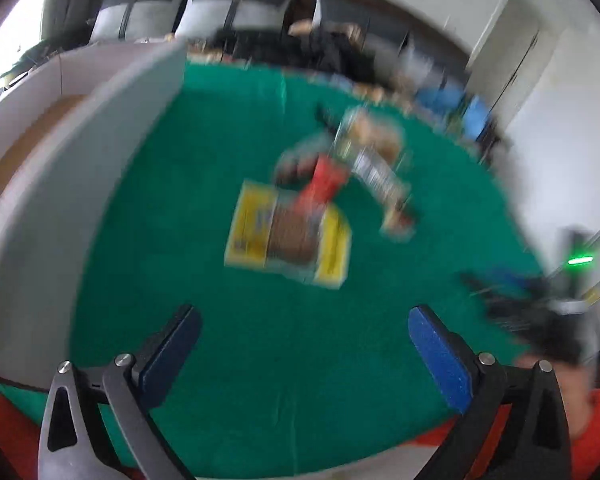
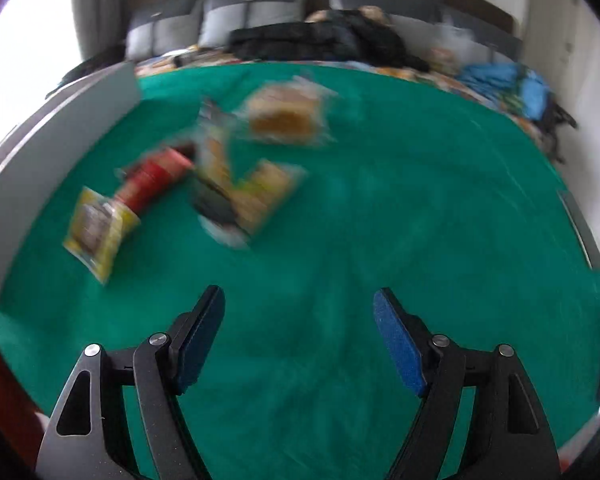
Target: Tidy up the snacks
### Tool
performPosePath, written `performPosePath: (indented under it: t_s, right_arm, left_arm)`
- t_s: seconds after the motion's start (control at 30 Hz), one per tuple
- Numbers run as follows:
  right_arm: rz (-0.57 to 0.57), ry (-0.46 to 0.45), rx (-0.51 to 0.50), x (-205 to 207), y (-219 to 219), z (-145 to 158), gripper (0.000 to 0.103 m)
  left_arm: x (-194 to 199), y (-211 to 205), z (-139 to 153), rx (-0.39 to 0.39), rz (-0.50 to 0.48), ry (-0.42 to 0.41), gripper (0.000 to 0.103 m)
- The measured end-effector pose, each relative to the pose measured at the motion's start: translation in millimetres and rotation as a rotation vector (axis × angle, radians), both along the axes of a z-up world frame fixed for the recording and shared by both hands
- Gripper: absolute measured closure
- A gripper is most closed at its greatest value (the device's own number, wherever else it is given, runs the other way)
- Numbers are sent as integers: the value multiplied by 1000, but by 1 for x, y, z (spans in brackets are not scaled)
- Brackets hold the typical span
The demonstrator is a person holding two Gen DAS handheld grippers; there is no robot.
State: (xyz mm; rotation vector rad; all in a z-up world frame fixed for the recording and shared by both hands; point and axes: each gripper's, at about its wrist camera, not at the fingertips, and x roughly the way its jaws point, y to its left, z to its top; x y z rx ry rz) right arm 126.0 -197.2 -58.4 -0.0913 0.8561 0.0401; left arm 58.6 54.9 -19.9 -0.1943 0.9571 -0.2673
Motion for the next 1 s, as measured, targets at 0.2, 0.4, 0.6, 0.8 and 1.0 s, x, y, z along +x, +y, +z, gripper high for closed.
performPosePath:
  t_s: [0.2,0.4,0.6,0.8,1.0]
  right_arm:
    - [-28,-68,5,-37,-3,-4,24]
    - [22,-56,13,-46,8,1,24]
    - [42,-38,35,-52,10,-5,21]
    - [52,-42,40,-52,15,-8,10]
    - [54,-43,41,-53,17,-9,8]
  left_arm:
    - [16,-5,-31,144,33,17,4]
    - [13,7,-43,184,72,20,3]
    - [12,-3,-49,245,59,10,1]
    - [8,-2,-51,269,62,-1,0]
    - [8,-3,-50,272,64,-11,0]
